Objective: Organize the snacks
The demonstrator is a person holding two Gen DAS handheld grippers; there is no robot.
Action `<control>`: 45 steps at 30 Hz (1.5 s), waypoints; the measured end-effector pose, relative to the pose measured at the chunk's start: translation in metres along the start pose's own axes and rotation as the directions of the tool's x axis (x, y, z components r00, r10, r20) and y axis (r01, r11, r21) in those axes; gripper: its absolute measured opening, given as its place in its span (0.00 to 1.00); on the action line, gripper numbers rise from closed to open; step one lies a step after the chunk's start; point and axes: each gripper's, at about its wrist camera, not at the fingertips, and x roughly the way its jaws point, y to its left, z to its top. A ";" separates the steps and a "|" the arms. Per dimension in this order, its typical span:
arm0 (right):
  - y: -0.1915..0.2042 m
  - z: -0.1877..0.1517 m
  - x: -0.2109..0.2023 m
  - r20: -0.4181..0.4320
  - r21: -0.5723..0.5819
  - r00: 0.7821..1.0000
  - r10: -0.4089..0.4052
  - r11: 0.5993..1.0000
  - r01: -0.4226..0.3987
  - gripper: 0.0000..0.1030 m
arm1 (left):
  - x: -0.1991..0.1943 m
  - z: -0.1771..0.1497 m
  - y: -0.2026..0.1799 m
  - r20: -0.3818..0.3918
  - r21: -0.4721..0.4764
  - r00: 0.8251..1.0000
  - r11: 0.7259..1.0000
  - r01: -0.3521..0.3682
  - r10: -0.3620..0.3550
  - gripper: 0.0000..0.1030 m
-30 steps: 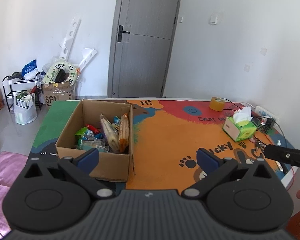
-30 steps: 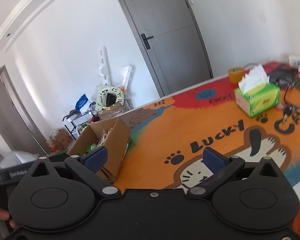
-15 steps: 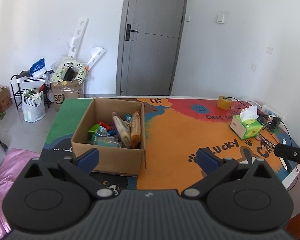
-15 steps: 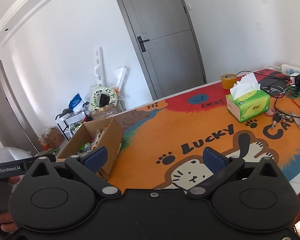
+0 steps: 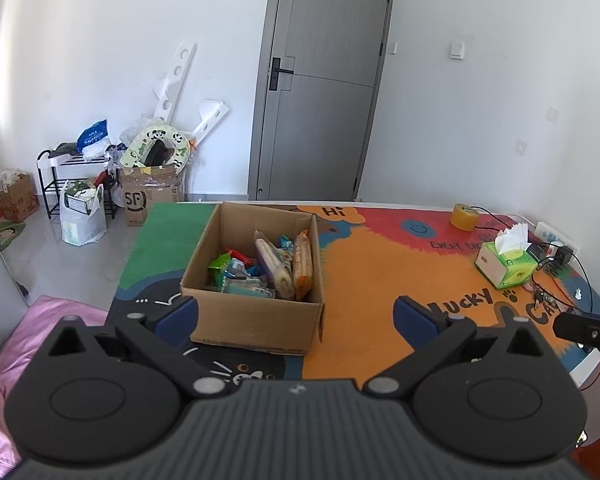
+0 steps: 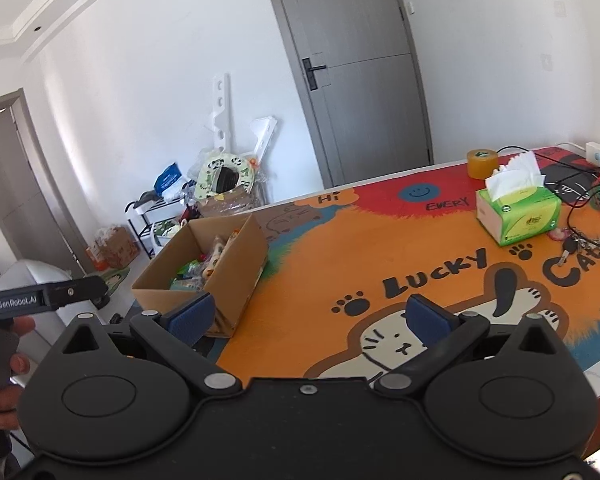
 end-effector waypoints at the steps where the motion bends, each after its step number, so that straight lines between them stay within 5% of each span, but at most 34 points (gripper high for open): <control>1: 0.002 0.000 0.001 -0.002 -0.005 1.000 0.001 1.000 -0.001 1.00 | -0.001 -0.001 0.000 0.002 0.004 1.000 1.000 -0.005 0.005 1.00; 45: 0.010 -0.004 -0.001 0.024 -0.025 1.000 -0.002 1.000 0.002 1.00 | -0.003 -0.006 -0.013 -0.008 0.048 0.999 0.998 0.046 -0.046 1.00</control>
